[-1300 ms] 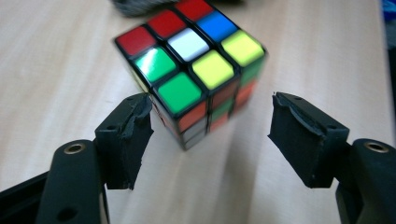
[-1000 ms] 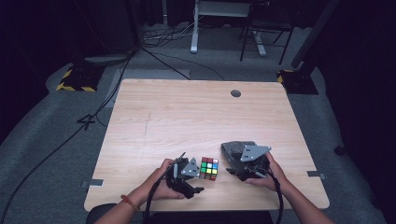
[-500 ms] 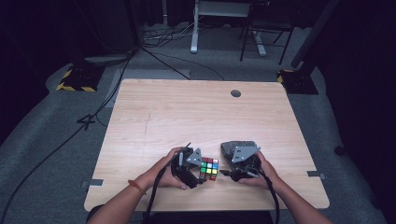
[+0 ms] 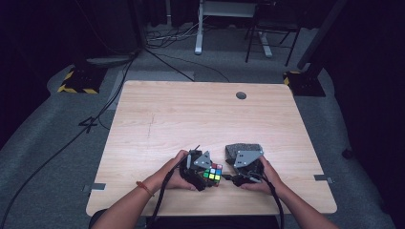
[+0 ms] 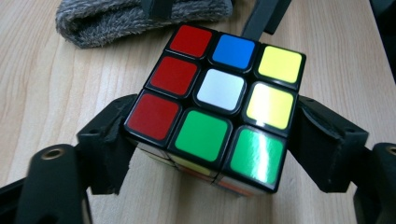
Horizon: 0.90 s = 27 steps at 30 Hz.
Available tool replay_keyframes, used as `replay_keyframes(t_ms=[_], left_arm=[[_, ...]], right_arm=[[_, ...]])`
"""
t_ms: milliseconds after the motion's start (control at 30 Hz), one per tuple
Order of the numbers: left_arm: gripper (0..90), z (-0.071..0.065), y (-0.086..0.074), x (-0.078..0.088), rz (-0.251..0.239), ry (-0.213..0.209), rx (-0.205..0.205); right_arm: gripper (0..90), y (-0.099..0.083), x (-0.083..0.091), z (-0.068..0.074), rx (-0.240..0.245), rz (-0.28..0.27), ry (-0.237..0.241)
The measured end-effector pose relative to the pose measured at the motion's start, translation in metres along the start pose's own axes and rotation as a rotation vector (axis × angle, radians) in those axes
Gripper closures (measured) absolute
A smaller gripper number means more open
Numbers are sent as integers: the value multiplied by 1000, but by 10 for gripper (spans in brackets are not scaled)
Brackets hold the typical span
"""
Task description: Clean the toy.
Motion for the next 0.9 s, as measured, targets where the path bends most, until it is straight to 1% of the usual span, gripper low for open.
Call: replay_keyframes(t_ms=[200, 300, 333, 367, 433, 567, 600, 633, 667, 700, 733, 767, 833, 900], left_arm=[[276, 0, -5, 5, 2, -25, -22], [305, -1, -7, 7, -5, -48, -25], [309, -1, -7, 7, -7, -48, -33], [311, -2, -7, 7, -3, -48, -29], [311, -2, -7, 7, -4, -50, -30], [308, -4, -8, 7, -7, -52, -17], [303, -4, -8, 7, -7, -53, -14], [293, -4, -8, 7, -6, -50, -21], [283, -4, -7, 6, -6, -40, -27], [270, -4, -7, 5, -1, -38, -18], [259, -4, -6, 5, 0, -40, -19], [254, -4, -6, 5, 1, -40, -24], [253, -4, -6, 5, 3, -36, -28], [253, -3, -7, 5, 0, -38, -25]], right_arm=[[438, 0, -2, 3, -4, 0, 5], [436, -2, -2, 1, -9, -5, 11], [438, -2, -2, 1, -8, -4, 12], [439, -2, -2, 2, -11, -7, 21], [440, -2, -1, 3, -2, -7, 22], [441, -3, -1, 5, 3, -15, 36], [441, -2, -1, 6, 1, -20, 39], [441, -2, -1, 6, 0, -27, 45], [441, -1, 0, 6, -3, -39, 51], [442, 0, 1, 6, -10, -55, 55], [442, 1, 3, 6, -15, -70, 58], [441, 2, 4, 6, -9, -75, 57], [441, 3, 3, 7, -2, -64, 44], [448, 4, 3, 7, -1, -64, 45]])
Point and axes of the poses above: each handheld gripper's, and its own axes: x roughly backward along the jaws, y roughly out of its top, z roughly to its left, the point moved 3 cm from there along -x, roughly forward along the jaws, and after that the axes turned 4 degrees about y, right-handed, at the moved point
